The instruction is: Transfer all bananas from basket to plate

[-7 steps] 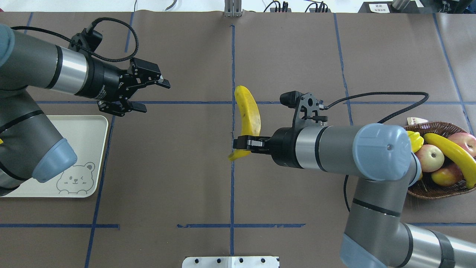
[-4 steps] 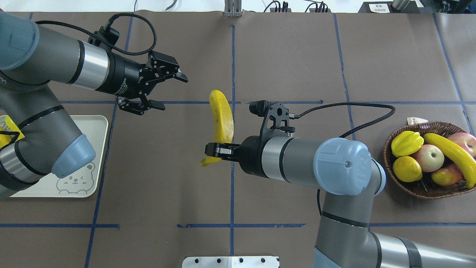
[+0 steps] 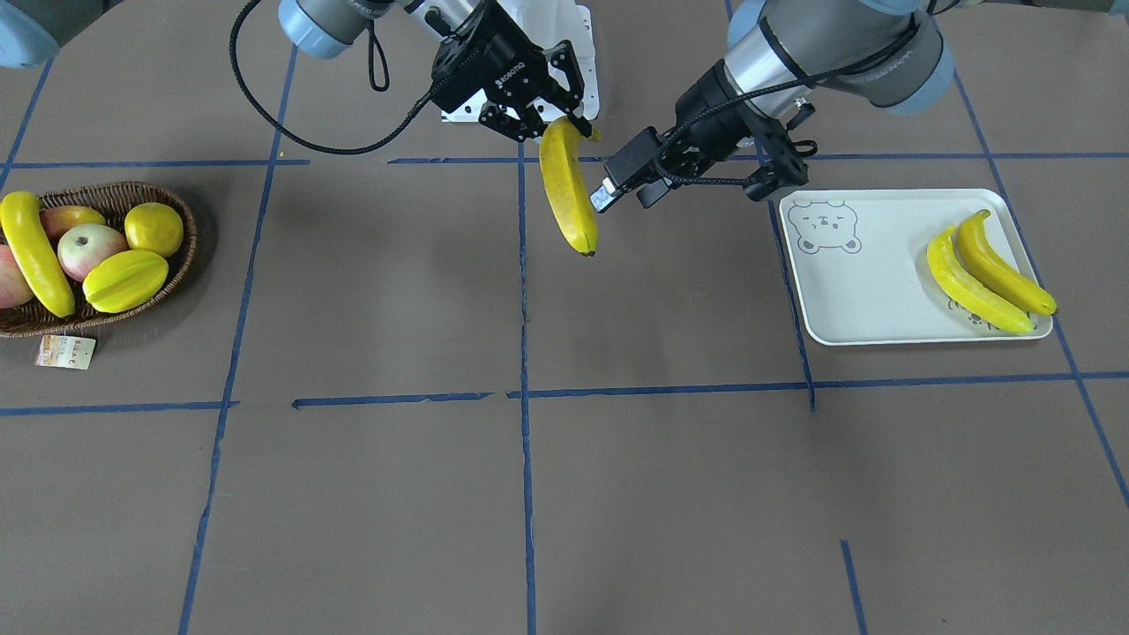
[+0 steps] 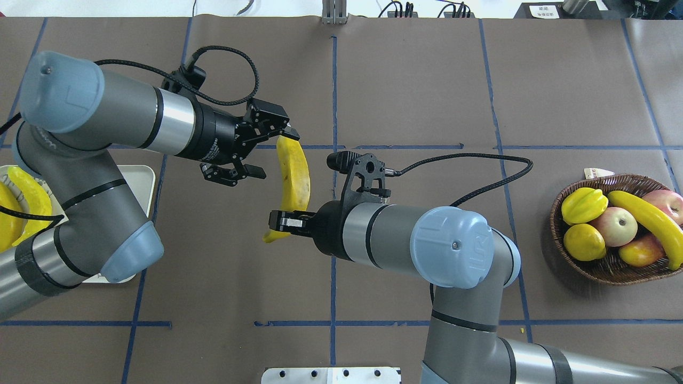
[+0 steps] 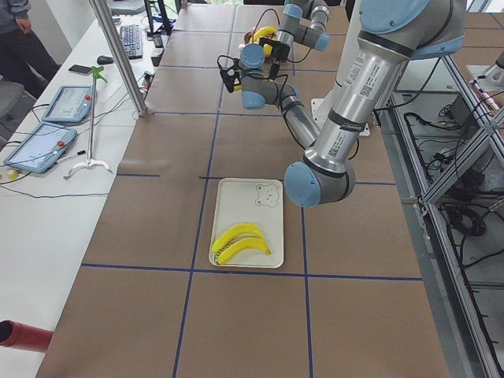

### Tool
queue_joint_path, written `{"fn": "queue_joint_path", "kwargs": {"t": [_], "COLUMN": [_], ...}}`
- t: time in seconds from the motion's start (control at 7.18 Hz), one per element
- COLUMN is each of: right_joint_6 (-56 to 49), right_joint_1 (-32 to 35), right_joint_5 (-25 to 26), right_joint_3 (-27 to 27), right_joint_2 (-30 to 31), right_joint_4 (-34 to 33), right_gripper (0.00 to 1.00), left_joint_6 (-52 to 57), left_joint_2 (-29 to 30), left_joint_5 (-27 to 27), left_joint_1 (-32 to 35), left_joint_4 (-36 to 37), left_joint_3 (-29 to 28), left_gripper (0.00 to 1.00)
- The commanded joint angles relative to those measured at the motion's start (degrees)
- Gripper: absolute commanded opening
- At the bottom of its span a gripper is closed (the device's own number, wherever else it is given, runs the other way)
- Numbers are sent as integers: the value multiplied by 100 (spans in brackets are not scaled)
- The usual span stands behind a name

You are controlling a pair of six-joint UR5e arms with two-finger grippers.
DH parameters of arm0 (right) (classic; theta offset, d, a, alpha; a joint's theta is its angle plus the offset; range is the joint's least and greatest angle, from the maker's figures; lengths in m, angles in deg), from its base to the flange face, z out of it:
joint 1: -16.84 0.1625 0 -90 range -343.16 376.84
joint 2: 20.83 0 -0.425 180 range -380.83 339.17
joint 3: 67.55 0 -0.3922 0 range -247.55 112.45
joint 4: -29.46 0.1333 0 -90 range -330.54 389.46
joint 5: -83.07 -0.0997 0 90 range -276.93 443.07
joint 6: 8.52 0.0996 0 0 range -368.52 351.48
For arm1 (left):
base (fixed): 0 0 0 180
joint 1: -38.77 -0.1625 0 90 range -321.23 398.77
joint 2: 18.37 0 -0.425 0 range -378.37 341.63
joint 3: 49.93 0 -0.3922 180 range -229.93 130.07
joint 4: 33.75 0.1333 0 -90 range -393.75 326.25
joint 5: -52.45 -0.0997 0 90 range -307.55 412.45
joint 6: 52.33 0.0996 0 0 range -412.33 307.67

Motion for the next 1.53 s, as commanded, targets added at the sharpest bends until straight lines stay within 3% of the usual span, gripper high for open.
{"fn": "queue_joint_path", "kwargs": {"t": [0.0, 0.14, 0.42, 0.56, 0.7, 0.84, 0.98, 1.11, 1.39], "right_joint_6": [0, 0, 0, 0, 0, -18, -18, -18, -18], "right_joint_1": [-12, -12, -12, -12, -30, -30, -21, -12, 23], "right_joint_5": [10, 10, 1, 1, 1, 1, -7, -25, -77], "right_joint_3": [-13, -13, -13, -13, -13, -4, -4, -4, 49], "right_joint_2": [-13, -13, -4, -4, 5, -4, -4, -4, -4], "right_joint_4": [0, 0, 9, 0, 0, 9, 0, 0, 0], "right_gripper": [0, 0, 0, 0, 0, 7, 62, 99, 100], "left_joint_6": [-119, -110, -101, -101, -101, -101, -75, -75, -75], "left_joint_2": [62, 62, 62, 53, 53, 36, 18, 0, -17], "left_joint_5": [-195, -186, -186, -186, -186, -186, -177, -177, -168], "left_joint_1": [-181, -181, -181, -181, -173, -172, -172, -172, -155], "left_joint_4": [0, 0, 0, 0, 0, 0, 0, 0, 0], "left_joint_3": [0, 0, 0, 0, 8, 8, 8, 17, 61], "left_gripper": [70, 60, 56, 46, 16, 0, 0, 0, 0]}}
